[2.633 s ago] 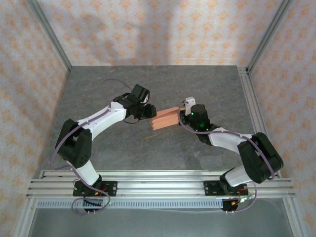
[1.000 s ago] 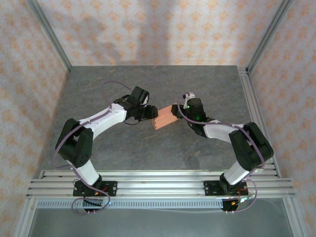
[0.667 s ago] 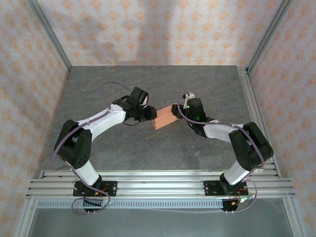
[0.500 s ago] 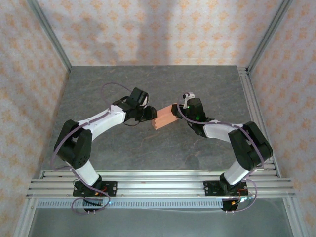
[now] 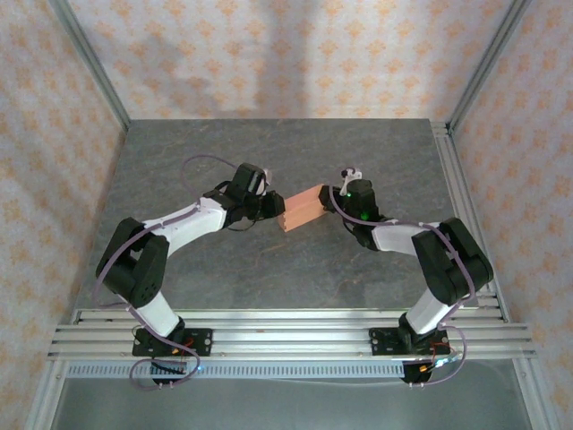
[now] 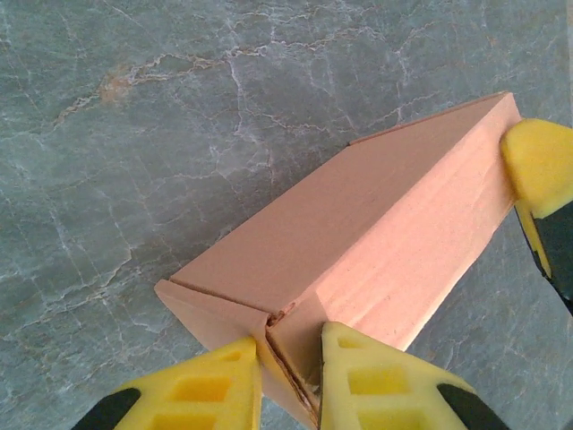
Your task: Fold the paper box
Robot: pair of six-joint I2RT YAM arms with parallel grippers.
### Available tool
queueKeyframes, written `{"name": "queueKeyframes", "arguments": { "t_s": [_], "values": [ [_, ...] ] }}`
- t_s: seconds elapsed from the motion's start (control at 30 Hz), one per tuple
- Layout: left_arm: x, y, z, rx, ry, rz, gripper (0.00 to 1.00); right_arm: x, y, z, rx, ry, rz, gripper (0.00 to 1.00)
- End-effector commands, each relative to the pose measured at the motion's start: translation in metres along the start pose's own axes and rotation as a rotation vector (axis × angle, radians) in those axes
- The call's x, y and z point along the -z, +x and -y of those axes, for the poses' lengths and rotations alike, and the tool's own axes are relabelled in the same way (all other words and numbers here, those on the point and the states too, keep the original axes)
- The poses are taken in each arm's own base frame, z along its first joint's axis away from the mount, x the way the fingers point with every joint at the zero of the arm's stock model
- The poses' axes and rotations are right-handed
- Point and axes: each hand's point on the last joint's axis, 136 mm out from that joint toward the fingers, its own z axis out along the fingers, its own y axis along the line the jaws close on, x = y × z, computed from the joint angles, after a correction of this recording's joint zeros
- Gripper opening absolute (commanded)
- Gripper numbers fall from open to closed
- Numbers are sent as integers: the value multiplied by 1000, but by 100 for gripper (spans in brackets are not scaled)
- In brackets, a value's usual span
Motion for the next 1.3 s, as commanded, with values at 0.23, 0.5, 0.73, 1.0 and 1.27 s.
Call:
{"name": "queueKeyframes", "arguments": {
  "t_s": [0.23,0.5,0.73,1.0,1.27],
  "values": [
    [-14,81,-89,35,-325,-287,21,7,31,-3,-63,-21,-164,19],
    [5,27,-37,-33,-246,-193,38,15,-17,-30,-67,-63,-94,57],
    [19,-27,19,-156,-124,-79,58,37,-39,-12,-78,57,-62,70],
    [27,-47,73,-452,107,5,75,55,-36,14,-130,132,-86,75],
    [13,-37,57,-771,-2,-67,84,60,-31,24,-138,142,-89,75]
  ]
}}
